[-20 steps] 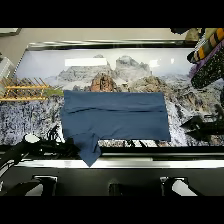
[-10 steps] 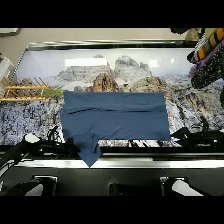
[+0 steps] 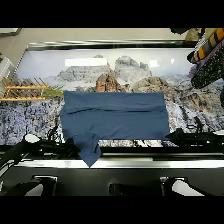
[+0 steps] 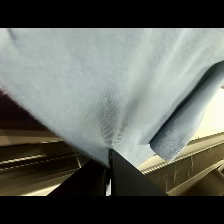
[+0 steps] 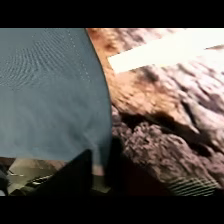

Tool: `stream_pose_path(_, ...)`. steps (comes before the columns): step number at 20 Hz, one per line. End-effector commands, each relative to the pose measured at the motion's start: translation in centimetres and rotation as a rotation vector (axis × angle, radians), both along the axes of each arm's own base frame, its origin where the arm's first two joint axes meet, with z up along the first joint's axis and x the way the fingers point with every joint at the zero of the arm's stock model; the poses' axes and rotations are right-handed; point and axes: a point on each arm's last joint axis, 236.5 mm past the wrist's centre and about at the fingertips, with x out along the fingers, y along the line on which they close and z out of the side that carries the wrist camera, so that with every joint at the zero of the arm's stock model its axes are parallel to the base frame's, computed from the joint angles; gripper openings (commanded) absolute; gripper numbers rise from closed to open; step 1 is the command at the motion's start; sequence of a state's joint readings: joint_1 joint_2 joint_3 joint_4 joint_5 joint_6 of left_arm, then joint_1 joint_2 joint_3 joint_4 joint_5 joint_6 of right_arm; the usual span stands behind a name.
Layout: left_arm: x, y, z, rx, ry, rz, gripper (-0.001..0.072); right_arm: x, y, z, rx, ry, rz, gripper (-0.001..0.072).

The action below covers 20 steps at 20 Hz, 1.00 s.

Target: Fold the clothes and pants, and hang the long-sleeved shirts on hangers.

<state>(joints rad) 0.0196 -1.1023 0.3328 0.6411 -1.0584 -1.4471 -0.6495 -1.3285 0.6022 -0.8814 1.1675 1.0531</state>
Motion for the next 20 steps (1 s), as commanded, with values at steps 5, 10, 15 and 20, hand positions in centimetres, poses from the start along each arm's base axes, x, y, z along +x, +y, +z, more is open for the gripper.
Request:
stream_pose_path(5,4.1,1.8,3.8,-0.019,-0.104,0.019,0.0012,0.9,0.9,1.9,-0.032,-0.063,0.032,0.0028)
stream_pose_path(10,5.1,6.0,9.5,0.041,-0.184,0.004,0.0012,-0.7,2.5,7.1,-0.018,-0.077,0.016,0.0027)
stream_pose_path(15,2.2,7.4,12.7,0.116,-0.201,-0.026,0.0012,-3.0,4.0,12.0,-0.056,-0.115,-0.027,0.0027)
stream_pose_path(20,3.2,7.6,14.4,0.122,-0.228,-0.024,0.0011,-3.2,5.9,14.1,-0.122,-0.215,0.031,0.0026)
